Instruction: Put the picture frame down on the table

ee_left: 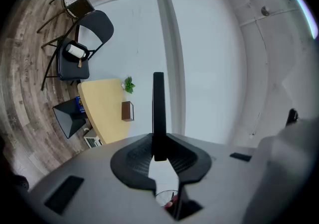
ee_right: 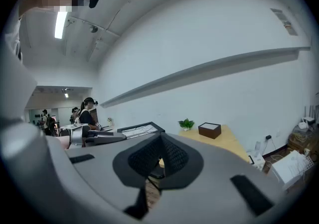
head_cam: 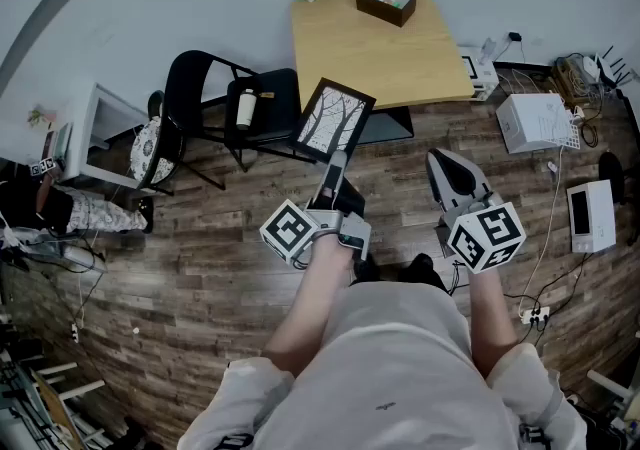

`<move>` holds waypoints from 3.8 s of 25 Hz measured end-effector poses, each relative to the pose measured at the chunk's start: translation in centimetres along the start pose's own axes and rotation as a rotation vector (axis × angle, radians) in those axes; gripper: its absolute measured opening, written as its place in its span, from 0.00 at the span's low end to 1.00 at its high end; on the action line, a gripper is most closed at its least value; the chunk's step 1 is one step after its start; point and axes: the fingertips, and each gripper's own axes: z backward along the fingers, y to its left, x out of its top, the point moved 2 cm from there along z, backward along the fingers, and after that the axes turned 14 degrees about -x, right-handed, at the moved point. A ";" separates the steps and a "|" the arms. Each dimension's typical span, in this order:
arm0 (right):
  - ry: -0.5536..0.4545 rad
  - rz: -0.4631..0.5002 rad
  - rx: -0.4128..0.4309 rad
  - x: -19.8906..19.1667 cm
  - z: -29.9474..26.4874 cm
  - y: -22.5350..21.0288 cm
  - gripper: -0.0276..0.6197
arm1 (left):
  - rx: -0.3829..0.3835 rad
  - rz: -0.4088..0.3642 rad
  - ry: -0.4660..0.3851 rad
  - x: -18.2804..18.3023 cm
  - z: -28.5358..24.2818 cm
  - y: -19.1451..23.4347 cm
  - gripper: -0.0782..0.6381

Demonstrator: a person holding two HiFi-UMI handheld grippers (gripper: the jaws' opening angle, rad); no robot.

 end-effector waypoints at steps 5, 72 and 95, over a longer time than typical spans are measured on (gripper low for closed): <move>-0.005 0.006 -0.012 0.2 0.7 0.0 0.04 | 0.008 -0.005 0.016 -0.8 0.1 -0.5 0.20; 0.021 0.010 0.009 2.9 -11.9 -25.8 0.04 | 0.127 0.004 -0.047 -8.6 -22.4 8.8 0.20; 0.066 -0.013 0.002 1.7 -14.4 -28.1 0.04 | 0.136 0.030 -0.002 -8.9 -25.3 11.2 0.20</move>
